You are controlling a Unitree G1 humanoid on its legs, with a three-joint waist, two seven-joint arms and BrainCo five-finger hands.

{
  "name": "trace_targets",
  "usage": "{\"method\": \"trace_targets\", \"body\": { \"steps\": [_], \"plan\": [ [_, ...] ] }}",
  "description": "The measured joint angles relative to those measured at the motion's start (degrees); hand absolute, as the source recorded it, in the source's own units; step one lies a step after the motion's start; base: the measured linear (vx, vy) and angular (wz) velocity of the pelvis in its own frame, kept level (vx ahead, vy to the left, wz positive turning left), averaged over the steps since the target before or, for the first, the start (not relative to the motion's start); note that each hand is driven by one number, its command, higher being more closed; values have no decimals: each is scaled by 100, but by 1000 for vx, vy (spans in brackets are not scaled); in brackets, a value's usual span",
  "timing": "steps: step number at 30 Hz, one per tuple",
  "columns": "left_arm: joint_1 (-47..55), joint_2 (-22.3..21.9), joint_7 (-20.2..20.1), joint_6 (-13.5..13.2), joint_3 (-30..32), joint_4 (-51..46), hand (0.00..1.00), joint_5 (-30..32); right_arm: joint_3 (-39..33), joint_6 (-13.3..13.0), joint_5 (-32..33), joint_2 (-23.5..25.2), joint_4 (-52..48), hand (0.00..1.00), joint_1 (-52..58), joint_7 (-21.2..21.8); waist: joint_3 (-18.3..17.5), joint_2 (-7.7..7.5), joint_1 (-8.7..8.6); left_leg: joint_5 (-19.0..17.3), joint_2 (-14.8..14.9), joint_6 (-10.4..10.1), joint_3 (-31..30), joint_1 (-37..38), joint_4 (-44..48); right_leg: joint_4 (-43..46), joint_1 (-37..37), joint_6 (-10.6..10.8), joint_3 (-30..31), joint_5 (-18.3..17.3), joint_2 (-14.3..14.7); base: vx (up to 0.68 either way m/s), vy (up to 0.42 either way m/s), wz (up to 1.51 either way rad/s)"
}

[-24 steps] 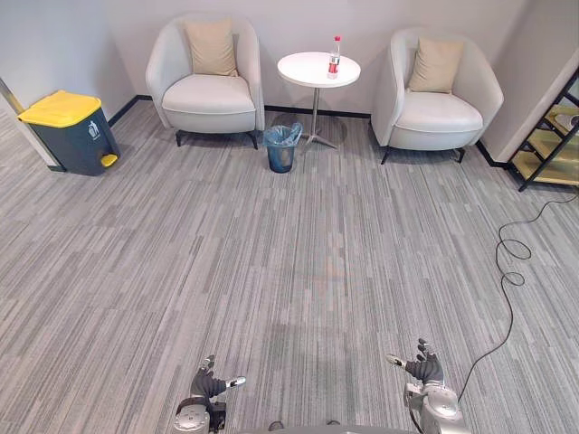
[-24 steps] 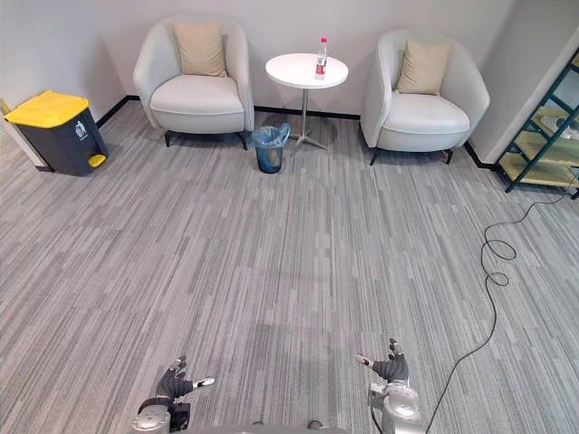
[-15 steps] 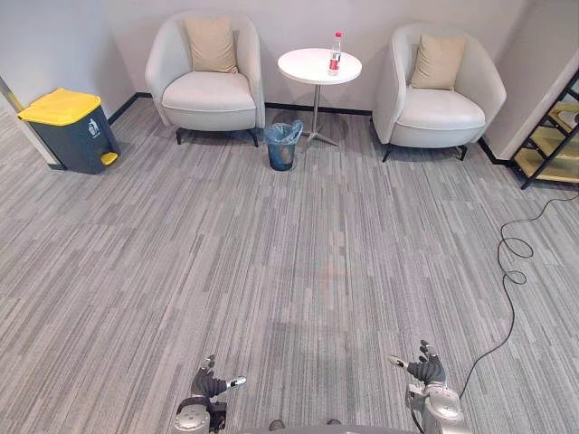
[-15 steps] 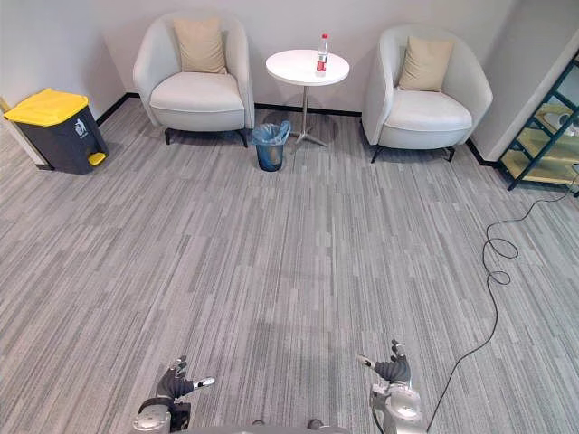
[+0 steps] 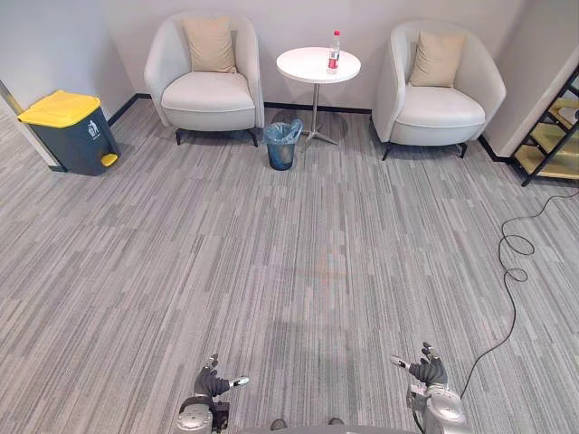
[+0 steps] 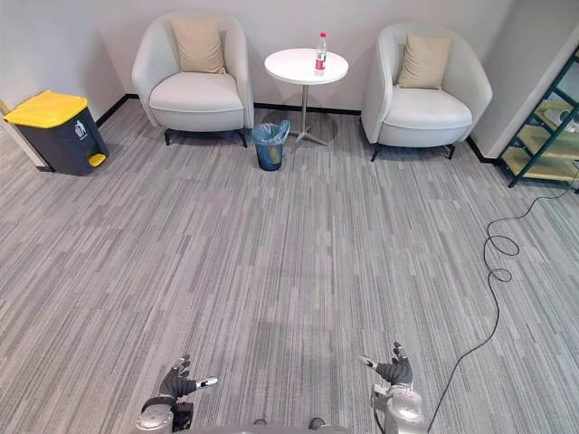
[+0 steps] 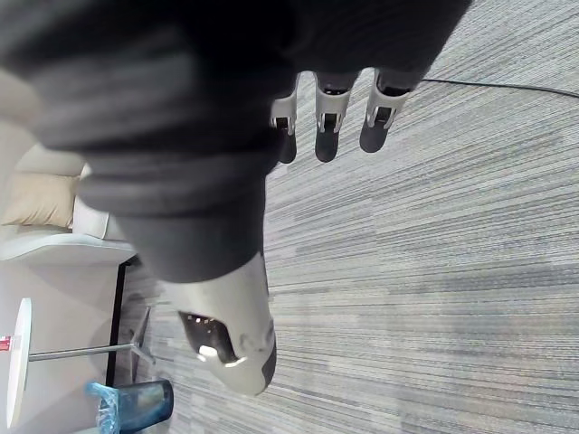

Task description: Gather rubbish on tea table into small bin, then transfer packed bag to large trash can.

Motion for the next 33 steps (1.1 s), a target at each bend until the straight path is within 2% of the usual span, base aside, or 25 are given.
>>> {"method": "trace_targets", "body": {
  "steps": [13,17,20,22,23,25,28,31,33],
  "plan": [
    [1,-55,-3,-10,-148,-391,0,-76,35,0,56,52,0,0,101,-3,12,28,31,-93,19,14,232,-159,-8,-32,-218,1,191,0,24,6,-4,-9],
    [8,-58,-1,-9,-144,-496,0,-115,35,0,56,48,-2,0,2,-8,43,88,51,-478,35,86,413,-446,583,98,-353,64,392,-60,17,41,16,-25],
    [1,-59,6,-14,-140,-626,0,-131,38,4,57,48,-1,0,-118,-14,86,138,47,-806,56,144,572,-815,1124,624,-770,106,532,-313,-3,63,67,-26],
    [1,-58,8,-14,-139,-641,0,-168,40,5,57,48,-2,0,-130,-14,143,120,60,-1039,53,191,663,-860,1417,1205,-985,166,649,-636,-43,41,56,-20],
    [27,-58,7,-12,-141,-646,0,-175,41,6,59,46,-2,0,-130,-15,157,111,63,-1223,34,215,692,-940,1630,1718,-1157,235,660,-882,-96,7,49,-12],
    [76,-57,4,-12,-154,-647,0,-178,46,7,62,43,-6,0,-122,-18,195,119,42,-1430,-3,248,694,-903,1828,2613,-1478,410,622,-1092,-188,61,63,-2],
    [105,20,4,4,-165,-648,0,-176,194,27,66,54,-7,0,-70,-19,364,96,48,-1634,-55,369,635,-591,1925,4183,-2077,425,453,-1228,-330,177,47,7],
    [6,80,11,9,-165,-649,0,-176,230,58,69,42,-10,0,-104,-19,412,48,6,-1709,-43,338,386,-332,1816,4074,-2340,387,100,-1407,-399,271,-8,36],
    [-93,54,18,9,-166,-649,0,-184,229,62,69,-24,-10,0,-168,-20,447,101,-34,-1752,87,251,259,-200,1695,3629,-2544,316,-103,-1384,-320,343,-62,40]
  ]
}}
